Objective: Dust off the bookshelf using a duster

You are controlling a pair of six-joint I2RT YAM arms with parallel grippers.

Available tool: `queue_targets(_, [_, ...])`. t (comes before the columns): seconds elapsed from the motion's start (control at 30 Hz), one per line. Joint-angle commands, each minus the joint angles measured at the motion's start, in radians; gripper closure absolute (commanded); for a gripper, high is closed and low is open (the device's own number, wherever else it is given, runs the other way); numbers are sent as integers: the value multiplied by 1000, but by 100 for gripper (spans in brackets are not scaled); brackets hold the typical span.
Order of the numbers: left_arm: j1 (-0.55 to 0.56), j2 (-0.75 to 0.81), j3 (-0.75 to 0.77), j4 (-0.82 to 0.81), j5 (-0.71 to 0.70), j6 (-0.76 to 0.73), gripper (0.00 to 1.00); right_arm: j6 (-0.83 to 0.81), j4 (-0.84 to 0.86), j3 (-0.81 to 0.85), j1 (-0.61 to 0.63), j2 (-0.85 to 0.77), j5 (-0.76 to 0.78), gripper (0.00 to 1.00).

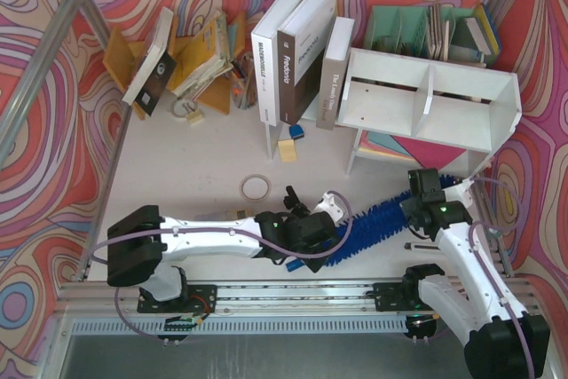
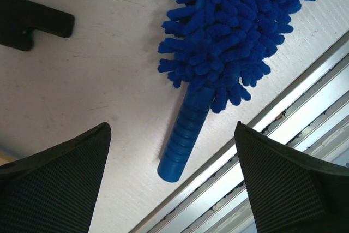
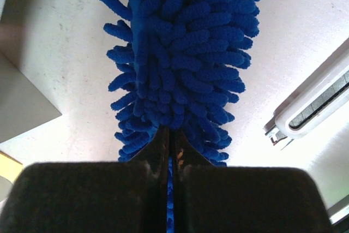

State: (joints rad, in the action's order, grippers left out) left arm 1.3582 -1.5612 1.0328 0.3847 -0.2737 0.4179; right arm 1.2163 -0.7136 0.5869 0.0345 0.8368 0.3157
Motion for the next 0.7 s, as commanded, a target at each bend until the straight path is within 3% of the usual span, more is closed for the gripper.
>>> queue_targets(0.0, [4, -50, 16, -31, 53, -28, 18, 23, -37, 47, 8, -19, 16, 100])
queue_targets(0.43, [3, -162, 23, -103, 81, -34, 45, 31, -45, 64, 8, -22, 17, 100])
queue_targets(0.67, [5, -213, 46, -95, 74, -40, 67, 29, -40, 35, 8, -20, 28, 100])
